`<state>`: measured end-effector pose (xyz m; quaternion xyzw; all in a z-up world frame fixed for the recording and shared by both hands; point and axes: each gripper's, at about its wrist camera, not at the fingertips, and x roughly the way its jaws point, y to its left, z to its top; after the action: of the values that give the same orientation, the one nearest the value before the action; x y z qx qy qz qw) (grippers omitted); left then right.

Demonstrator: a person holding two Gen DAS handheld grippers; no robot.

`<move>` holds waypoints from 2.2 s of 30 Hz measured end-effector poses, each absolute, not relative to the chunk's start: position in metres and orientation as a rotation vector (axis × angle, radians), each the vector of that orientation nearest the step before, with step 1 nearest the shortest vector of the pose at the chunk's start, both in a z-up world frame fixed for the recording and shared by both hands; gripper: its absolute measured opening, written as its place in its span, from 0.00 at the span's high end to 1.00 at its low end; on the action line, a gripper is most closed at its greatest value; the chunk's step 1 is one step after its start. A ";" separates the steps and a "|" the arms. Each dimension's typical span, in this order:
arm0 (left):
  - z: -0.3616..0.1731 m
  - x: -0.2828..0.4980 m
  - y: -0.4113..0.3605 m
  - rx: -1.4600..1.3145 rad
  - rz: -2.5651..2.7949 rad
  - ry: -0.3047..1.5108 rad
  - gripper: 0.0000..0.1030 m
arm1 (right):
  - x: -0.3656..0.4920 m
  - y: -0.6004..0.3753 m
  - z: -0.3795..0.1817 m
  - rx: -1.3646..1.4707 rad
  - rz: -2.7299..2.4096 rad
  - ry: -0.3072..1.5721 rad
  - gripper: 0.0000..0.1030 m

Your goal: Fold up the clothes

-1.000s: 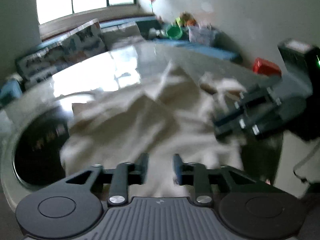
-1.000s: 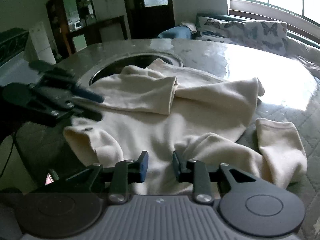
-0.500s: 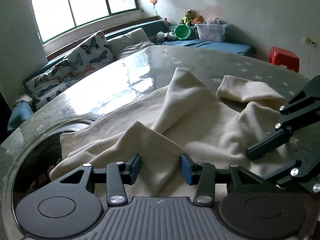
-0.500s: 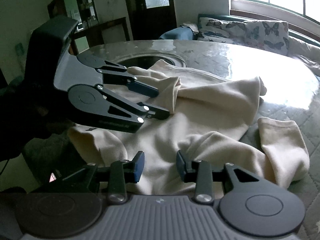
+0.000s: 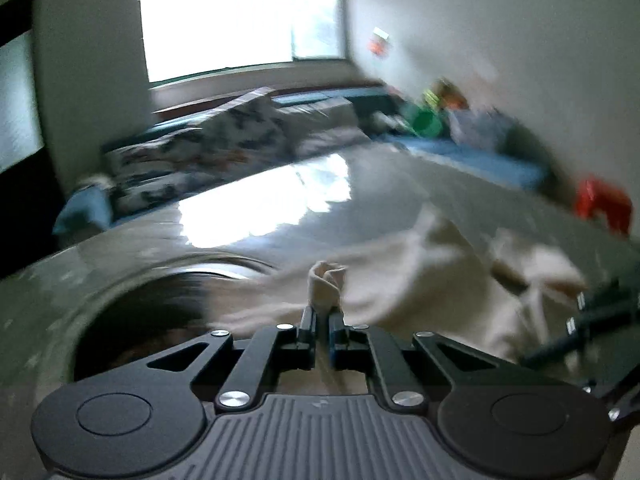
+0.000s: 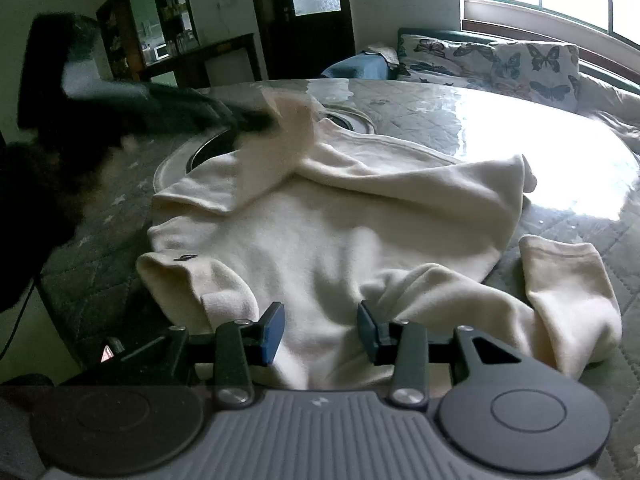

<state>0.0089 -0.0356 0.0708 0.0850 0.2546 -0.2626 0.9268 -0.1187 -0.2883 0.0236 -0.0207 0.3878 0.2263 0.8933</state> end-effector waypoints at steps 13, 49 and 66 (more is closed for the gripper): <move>0.084 -0.022 0.141 0.015 -0.057 0.513 0.94 | -0.123 -0.312 0.048 0.024 0.453 0.748 0.56; 0.021 -0.011 0.178 0.001 0.046 0.699 0.92 | -0.120 -0.436 0.079 -0.001 -0.154 0.513 0.96; 0.022 -0.014 0.178 0.023 0.041 0.709 0.89 | -0.153 -0.495 0.032 0.134 -0.351 0.651 0.80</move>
<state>-0.0137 0.1780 0.0219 0.0113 0.3469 0.0201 0.9376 -0.1526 -0.4945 0.0325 0.0653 0.3181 -0.1714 0.9302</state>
